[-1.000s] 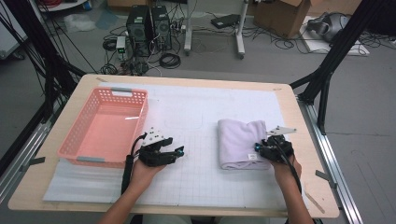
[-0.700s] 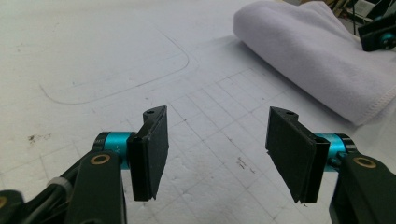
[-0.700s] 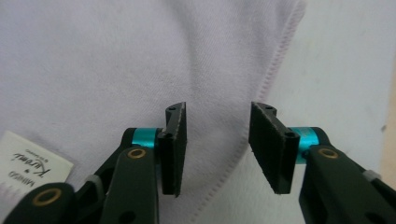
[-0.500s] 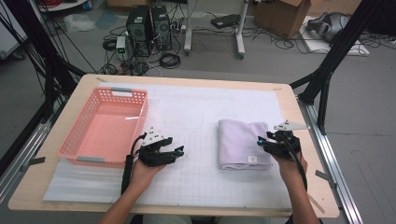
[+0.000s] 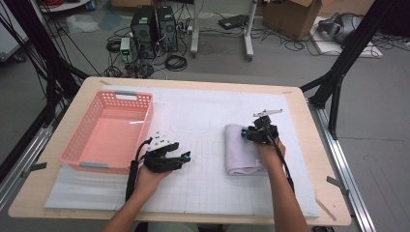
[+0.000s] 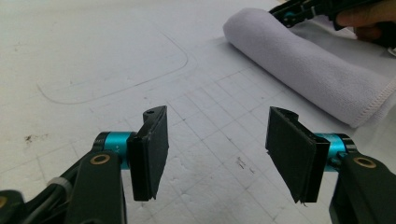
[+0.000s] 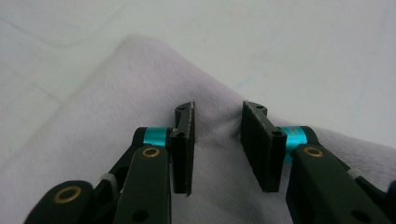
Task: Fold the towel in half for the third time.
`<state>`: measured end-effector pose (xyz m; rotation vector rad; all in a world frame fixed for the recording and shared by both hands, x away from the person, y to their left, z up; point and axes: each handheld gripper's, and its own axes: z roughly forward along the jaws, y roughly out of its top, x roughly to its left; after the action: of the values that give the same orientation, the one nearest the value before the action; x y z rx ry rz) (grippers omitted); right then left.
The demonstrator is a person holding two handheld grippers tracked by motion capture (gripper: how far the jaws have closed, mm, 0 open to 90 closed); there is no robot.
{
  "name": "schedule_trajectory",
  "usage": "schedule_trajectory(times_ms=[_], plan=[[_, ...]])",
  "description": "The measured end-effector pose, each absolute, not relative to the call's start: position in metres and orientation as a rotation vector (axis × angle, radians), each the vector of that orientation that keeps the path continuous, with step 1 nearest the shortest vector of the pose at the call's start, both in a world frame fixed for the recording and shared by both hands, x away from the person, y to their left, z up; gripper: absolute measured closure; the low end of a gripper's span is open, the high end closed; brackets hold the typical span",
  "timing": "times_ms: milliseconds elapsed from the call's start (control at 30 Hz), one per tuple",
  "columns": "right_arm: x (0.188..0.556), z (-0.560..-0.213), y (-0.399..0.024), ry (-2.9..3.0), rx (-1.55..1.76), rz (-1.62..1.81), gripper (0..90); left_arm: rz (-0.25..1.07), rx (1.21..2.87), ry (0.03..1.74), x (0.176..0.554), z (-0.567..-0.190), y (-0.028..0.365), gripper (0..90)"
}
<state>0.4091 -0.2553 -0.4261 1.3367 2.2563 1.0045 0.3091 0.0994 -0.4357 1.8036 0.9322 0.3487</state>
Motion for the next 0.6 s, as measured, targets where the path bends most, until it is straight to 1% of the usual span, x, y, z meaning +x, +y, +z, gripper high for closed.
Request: schedule_trajectory(times_ms=[33,100,167,200,233,300,333,367,400,433,467,500,533,600], plan=[[0.409,-0.426,-0.255,2.256,1.337,1.004,61.7,0.347,1.805,0.932,0.309,-0.436,0.099,39.5],[0.41,-0.427,-0.253,2.253,1.301,1.018,58.4,0.349,1.804,0.93,0.309,-0.435,0.1,39.4],[0.409,-0.423,-0.258,2.26,1.283,1.044,52.1,0.346,1.803,0.931,0.309,-0.435,0.1,39.4],[0.404,-0.414,-0.268,2.222,1.291,1.061,47.5,0.349,1.805,0.933,0.309,-0.435,0.1,39.4],[0.399,-0.409,-0.273,2.204,1.296,1.062,48.5,0.349,1.803,0.934,0.309,-0.435,0.1,39.4],[0.39,-0.399,-0.283,2.186,1.257,1.024,54.4,0.347,1.807,0.928,0.309,-0.435,0.1,39.4],[0.39,-0.399,-0.283,2.186,1.257,1.024,54.4,0.35,1.804,0.928,0.308,-0.435,0.1,39.4],[0.385,-0.396,-0.288,2.188,1.235,0.997,59.3,0.35,1.803,0.929,0.308,-0.435,0.1,39.4],[0.376,-0.393,-0.296,2.204,1.213,0.971,67.1,0.349,1.805,0.929,0.309,-0.435,0.1,39.4],[0.376,-0.393,-0.296,2.204,1.213,0.971,67.1,0.351,1.804,0.933,0.309,-0.435,0.1,39.4],[0.369,-0.395,-0.302,2.24,1.211,0.955,70.4,0.349,1.804,0.935,0.309,-0.436,0.099,39.4],[0.367,-0.399,-0.304,2.266,1.209,0.933,70.9,0.349,1.806,0.934,0.309,-0.436,0.098,39.4],[0.367,-0.399,-0.304,2.266,1.209,0.933,70.9,0.349,1.806,0.934,0.309,-0.436,0.098,39.4],[0.364,-0.41,-0.308,2.307,1.208,0.855,69.9,0.35,1.807,0.927,0.309,-0.436,0.098,39.4]])
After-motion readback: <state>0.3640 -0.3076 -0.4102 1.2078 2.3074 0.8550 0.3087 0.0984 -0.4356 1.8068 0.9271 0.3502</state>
